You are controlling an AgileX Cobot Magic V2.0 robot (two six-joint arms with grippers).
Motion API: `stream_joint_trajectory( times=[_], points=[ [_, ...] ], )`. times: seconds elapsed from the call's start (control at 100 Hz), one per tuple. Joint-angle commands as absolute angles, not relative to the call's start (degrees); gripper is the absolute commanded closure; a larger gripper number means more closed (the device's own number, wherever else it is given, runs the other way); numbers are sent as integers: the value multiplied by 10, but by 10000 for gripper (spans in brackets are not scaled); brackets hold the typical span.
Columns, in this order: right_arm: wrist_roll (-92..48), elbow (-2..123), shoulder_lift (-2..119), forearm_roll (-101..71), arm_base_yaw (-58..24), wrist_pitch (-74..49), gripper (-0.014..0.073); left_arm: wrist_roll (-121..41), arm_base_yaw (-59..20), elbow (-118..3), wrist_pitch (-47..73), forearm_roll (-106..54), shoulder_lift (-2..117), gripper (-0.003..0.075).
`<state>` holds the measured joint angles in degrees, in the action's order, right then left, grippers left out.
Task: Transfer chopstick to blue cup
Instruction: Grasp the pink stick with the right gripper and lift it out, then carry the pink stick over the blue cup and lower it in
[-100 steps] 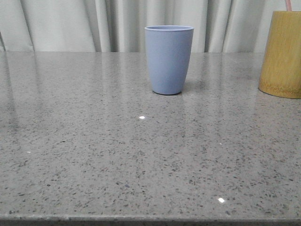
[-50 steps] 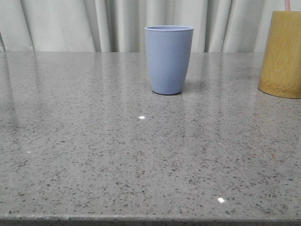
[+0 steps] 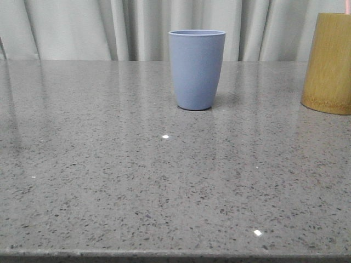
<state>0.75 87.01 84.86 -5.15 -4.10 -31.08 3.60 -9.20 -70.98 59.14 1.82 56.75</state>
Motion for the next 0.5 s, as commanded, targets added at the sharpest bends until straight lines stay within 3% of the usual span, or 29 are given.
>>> stream_joint_trajectory(
  times=[0.0,0.24,0.49],
  points=[
    [-10,911,811,-52,-42,-283,561,43,-91,-724,555,20,559,594],
    [-14,979,798,-52,-54,-307,561,43,-91,-724,555,20,559,594],
    [-13,1007,799,-59,-140,-297,561,43,-91,-724,555,20,559,594]
  ],
)
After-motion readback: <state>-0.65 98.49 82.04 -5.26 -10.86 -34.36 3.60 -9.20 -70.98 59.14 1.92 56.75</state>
